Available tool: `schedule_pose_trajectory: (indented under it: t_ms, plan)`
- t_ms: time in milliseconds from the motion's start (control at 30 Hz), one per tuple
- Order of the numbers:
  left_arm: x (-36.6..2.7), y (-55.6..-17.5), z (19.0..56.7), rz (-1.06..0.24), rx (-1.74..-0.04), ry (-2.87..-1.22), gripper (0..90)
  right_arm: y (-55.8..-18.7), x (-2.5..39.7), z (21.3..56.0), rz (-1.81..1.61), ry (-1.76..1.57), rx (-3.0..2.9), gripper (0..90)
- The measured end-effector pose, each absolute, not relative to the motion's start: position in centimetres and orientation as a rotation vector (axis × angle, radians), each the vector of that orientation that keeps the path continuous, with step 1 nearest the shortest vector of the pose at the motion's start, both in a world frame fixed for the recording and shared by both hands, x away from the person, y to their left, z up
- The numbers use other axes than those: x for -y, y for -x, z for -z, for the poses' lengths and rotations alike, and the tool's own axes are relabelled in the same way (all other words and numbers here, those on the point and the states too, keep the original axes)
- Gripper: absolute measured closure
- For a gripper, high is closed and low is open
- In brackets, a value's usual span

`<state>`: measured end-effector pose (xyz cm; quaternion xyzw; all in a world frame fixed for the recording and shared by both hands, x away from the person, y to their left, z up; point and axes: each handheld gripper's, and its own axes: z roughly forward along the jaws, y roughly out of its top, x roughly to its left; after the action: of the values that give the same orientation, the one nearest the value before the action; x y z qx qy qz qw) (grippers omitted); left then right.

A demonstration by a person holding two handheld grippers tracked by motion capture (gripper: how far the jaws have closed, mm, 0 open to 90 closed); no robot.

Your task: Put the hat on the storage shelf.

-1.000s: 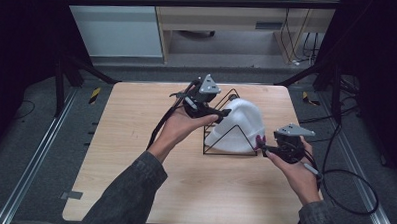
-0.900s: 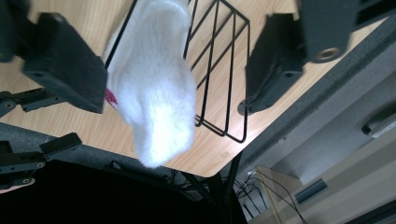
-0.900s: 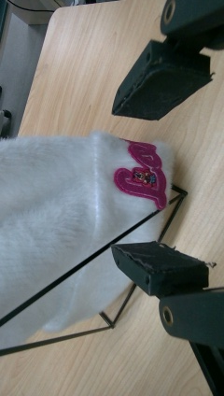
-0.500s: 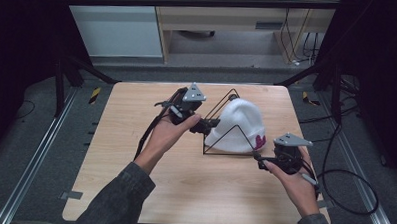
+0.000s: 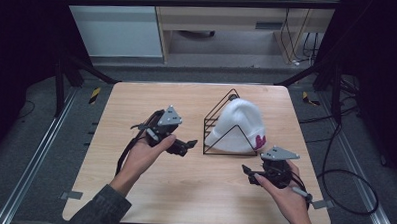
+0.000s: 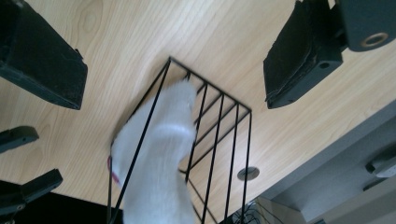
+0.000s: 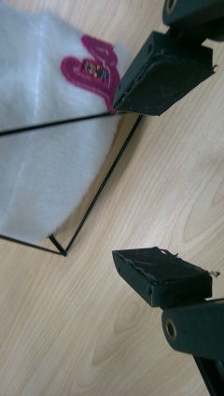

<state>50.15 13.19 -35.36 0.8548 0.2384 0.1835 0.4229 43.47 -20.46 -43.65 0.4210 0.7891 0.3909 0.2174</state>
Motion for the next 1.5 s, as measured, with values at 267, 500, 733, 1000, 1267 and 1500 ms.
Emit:
schedule_pose_trajectory:
  t_ms: [267,500,733,1000,1267,1500]
  plan:
    - [-16.3,-49.0,38.7,-0.441,-0.661,-2.163,5.7,-43.0,18.6,44.9,-1.093,-1.136,-2.249,24.0]
    - [-18.6,-47.9,40.4,-0.443,-0.700,-2.179,5.4,-42.9,16.6,45.8,-1.095,-1.101,-2.315,22.1]
    - [-21.4,-46.3,43.4,-0.445,-0.753,-2.227,4.9,-43.5,13.4,47.3,-1.091,-1.073,-2.383,21.4]
    - [-24.9,-45.7,46.2,-0.422,-0.853,-2.198,4.8,-44.1,10.2,48.6,-1.084,-1.054,-2.451,19.7]
    - [-27.7,-46.1,48.6,-0.421,-0.974,-2.150,5.2,-45.1,7.9,49.7,-1.080,-1.091,-2.436,19.2]
    - [-29.0,-46.1,49.8,-0.450,-1.024,-2.137,5.2,-45.7,7.1,50.5,-1.069,-1.105,-2.418,18.7]
